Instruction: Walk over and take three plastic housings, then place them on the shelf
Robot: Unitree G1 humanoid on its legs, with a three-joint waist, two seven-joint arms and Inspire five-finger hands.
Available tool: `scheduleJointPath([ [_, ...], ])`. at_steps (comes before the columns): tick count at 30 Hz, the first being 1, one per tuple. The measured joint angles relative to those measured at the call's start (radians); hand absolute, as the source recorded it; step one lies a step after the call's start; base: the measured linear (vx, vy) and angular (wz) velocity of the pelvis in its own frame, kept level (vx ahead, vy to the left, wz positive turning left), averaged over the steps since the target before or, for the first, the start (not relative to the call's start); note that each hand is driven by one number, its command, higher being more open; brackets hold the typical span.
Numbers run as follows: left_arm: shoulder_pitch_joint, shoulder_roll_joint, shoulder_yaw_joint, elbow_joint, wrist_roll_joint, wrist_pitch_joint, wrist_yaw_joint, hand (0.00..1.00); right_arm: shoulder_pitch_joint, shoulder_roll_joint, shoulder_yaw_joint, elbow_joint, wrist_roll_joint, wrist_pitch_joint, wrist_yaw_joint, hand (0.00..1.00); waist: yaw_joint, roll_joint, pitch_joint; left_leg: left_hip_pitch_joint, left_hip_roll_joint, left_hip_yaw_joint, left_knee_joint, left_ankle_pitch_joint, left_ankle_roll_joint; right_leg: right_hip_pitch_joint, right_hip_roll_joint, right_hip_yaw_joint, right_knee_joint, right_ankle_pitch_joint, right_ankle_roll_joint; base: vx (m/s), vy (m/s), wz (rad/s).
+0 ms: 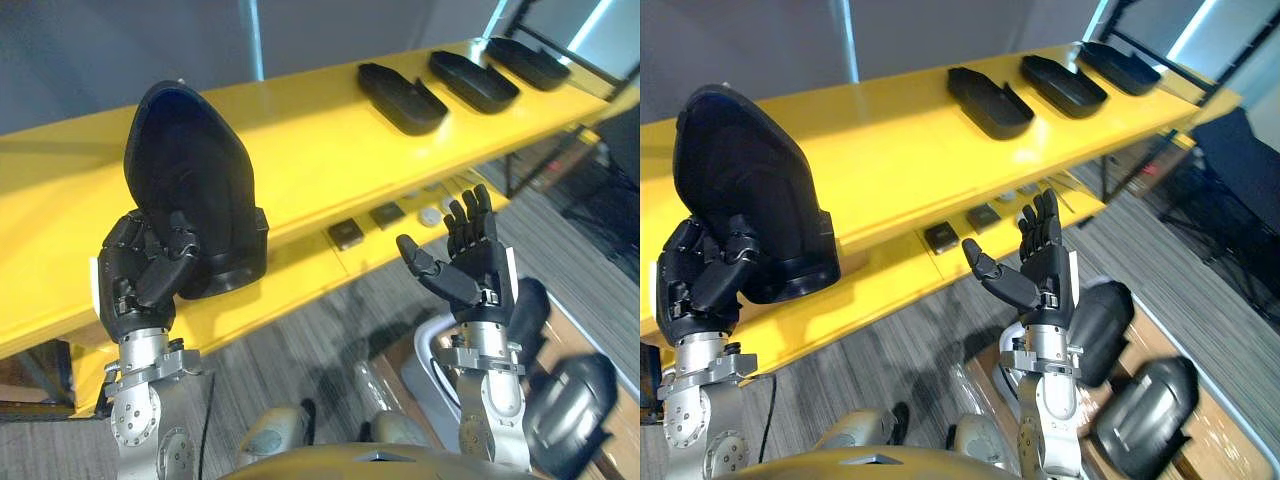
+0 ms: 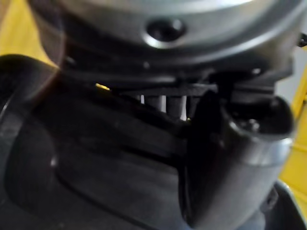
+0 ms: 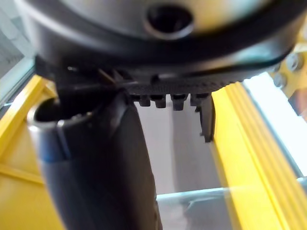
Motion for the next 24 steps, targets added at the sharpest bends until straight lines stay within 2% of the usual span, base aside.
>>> scheduleJointPath([
  [1, 0.013, 0.0, -0.027, -0.001, 0.001, -0.002, -0.001, 0.0, 0.03, -0.013, -0.001, -0.035, 0.003, -0.01, 0.0, 1.0, -0.007, -0.005, -0.003, 0.041, -0.026, -0.015, -0.01, -0.011, -0.015, -0.017, -0.003, 0.014, -0.068, 0.046, 0.003, 0.54, 0.047, 1.46],
  [2, 0.038, 0.0, -0.053, -0.01, 0.001, -0.003, -0.003, 0.0, 0.04, -0.033, 0.006, -0.057, 0.006, -0.019, 0.005, 1.0, -0.023, -0.017, -0.013, 0.074, -0.05, -0.013, -0.007, -0.035, -0.028, -0.016, -0.017, 0.004, -0.141, 0.138, -0.005, 0.47, 0.038, 1.31],
  [3, 0.049, 0.0, -0.062, -0.018, 0.001, -0.004, -0.004, 0.0, 0.041, -0.039, 0.009, -0.068, 0.006, -0.025, 0.011, 1.0, -0.027, -0.029, -0.021, 0.083, -0.064, -0.008, 0.002, -0.05, -0.04, -0.015, -0.023, -0.002, -0.176, 0.207, -0.018, 0.51, 0.028, 1.07],
  [4, 0.057, -0.015, -0.074, -0.027, 0.005, -0.009, -0.005, 0.0, 0.034, -0.062, 0.024, -0.091, 0.006, -0.042, 0.015, 1.0, -0.024, -0.03, -0.035, 0.088, -0.072, 0.014, 0.046, -0.098, -0.058, -0.009, -0.037, -0.028, -0.204, 0.272, -0.048, 0.53, 0.039, 0.67],
  [5, 0.064, -0.038, -0.073, -0.028, 0.024, -0.01, 0.002, 0.0, -0.002, -0.098, 0.035, -0.095, 0.004, -0.044, 0.017, 1.0, -0.02, -0.001, -0.038, 0.066, -0.045, 0.052, 0.131, -0.125, -0.094, 0.033, -0.019, -0.048, -0.239, 0.276, -0.057, 0.51, 0.057, 0.57],
  [6, 0.064, -0.042, -0.069, -0.028, 0.029, -0.01, 0.005, 0.0, -0.019, -0.111, 0.046, -0.097, 0.005, -0.044, 0.018, 1.0, -0.019, 0.0, -0.037, 0.041, -0.037, 0.08, 0.199, -0.129, -0.117, 0.058, -0.019, -0.051, -0.269, 0.275, -0.058, 0.43, 0.076, 0.4],
  [7, 0.061, -0.027, -0.064, -0.028, 0.037, -0.01, 0.007, 0.0, -0.047, -0.112, 0.056, -0.101, 0.005, -0.044, 0.019, 1.0, -0.001, -0.009, -0.032, -0.007, 0.013, 0.164, 0.317, -0.16, -0.082, 0.108, -0.012, -0.05, -0.314, 0.274, -0.059, 0.28, 0.044, 0.32],
  [8, 0.057, -0.016, -0.064, -0.028, 0.04, -0.01, 0.007, 0.0, -0.059, -0.111, 0.055, -0.103, 0.005, -0.044, 0.017, 1.0, 0.008, -0.016, -0.027, -0.022, 0.048, 0.192, 0.372, -0.177, -0.073, 0.134, -0.006, -0.05, -0.332, 0.27, -0.061, 0.32, -0.001, 0.31],
  [9, 0.051, -0.002, -0.06, -0.027, 0.044, -0.012, 0.007, 0.0, -0.085, -0.108, 0.051, -0.104, 0.003, -0.045, 0.013, 1.0, 0.018, -0.026, -0.009, -0.047, 0.129, 0.213, 0.48, -0.211, -0.096, 0.199, 0.002, -0.051, -0.362, 0.25, -0.072, 0.28, -0.008, 0.17],
  [10, 0.052, -0.005, -0.058, -0.019, 0.044, -0.013, 0.007, 0.0, -0.097, -0.11, 0.04, -0.103, -0.004, -0.057, -0.001, 1.0, 0.036, -0.021, -0.004, -0.064, 0.202, 0.221, 0.522, -0.234, -0.125, 0.244, 0.0, -0.055, -0.372, 0.233, -0.064, 0.27, 0.047, 0.11],
  [11, 0.052, -0.007, -0.055, -0.015, 0.046, -0.015, 0.007, 0.0, -0.103, -0.11, 0.033, -0.103, -0.015, -0.065, -0.007, 1.0, 0.04, -0.019, -0.005, -0.075, 0.236, 0.23, 0.512, -0.24, -0.136, 0.254, -0.008, -0.06, -0.372, 0.224, -0.059, 0.18, 0.109, 0.15],
  [12, 0.038, -0.006, -0.046, -0.002, 0.062, -0.024, 0.006, 0.0, -0.111, -0.108, 0.001, -0.104, -0.04, -0.089, -0.017, 1.0, 0.029, -0.017, -0.005, -0.103, 0.301, 0.263, 0.426, -0.239, -0.141, 0.261, -0.037, -0.077, -0.35, 0.203, -0.037, 0.16, 0.195, 0.43],
  [13, 0.015, -0.008, -0.042, 0.005, 0.071, -0.03, 0.001, 0.0, -0.112, -0.111, -0.05, -0.11, -0.054, -0.113, -0.035, 1.0, 0.007, -0.001, -0.005, -0.108, 0.358, 0.307, 0.214, -0.177, -0.14, 0.25, -0.064, -0.097, -0.296, 0.168, 0.004, 0.13, 0.201, 0.56],
  [14, 0.0, -0.006, -0.041, 0.013, 0.07, -0.037, -0.003, 0.0, -0.114, -0.107, -0.083, -0.108, -0.065, -0.122, -0.042, 1.0, -0.001, 0.002, 0.002, -0.103, 0.359, 0.336, 0.186, -0.102, -0.196, 0.244, -0.081, -0.103, -0.26, 0.144, 0.028, 0.22, 0.345, 0.52],
  [16, -0.051, 0.002, -0.037, 0.039, 0.07, -0.039, 0.001, 0.0, -0.117, -0.105, -0.191, -0.112, -0.067, -0.125, -0.052, 1.0, -0.03, -0.016, -0.004, -0.052, 0.243, 0.343, 0.085, -0.047, -0.148, 0.248, -0.179, -0.093, -0.252, 0.133, 0.039, 0.2, 0.37, 0.44],
  [18, -0.082, 0.006, -0.036, 0.039, 0.07, -0.053, 0.0, 0.0, -0.141, -0.108, -0.247, -0.112, -0.065, -0.128, -0.062, 1.0, -0.039, -0.013, -0.003, -0.049, 0.212, 0.344, 0.063, -0.04, -0.139, 0.259, -0.202, -0.084, -0.289, 0.142, 0.05, 0.12, 0.236, 0.22],
  [19, -0.105, 0.013, -0.031, 0.039, 0.07, -0.059, -0.009, 0.0, -0.165, -0.107, -0.274, -0.112, -0.059, -0.126, -0.073, 1.0, -0.049, -0.012, -0.002, -0.038, 0.198, 0.347, 0.051, -0.039, -0.138, 0.284, -0.214, -0.081, -0.334, 0.166, 0.09, 0.1, 0.159, 0.03],
  [24, -0.11, 0.014, -0.036, 0.028, 0.07, -0.059, -0.099, 0.0, -0.144, -0.068, -0.296, -0.13, -0.023, -0.114, -0.073, 1.0, -0.066, -0.011, -0.008, 0.017, 0.196, 0.359, -0.013, -0.038, -0.139, 0.319, -0.218, -0.077, -0.374, 0.186, 0.091, 0.06, 0.038, -0.1],
])
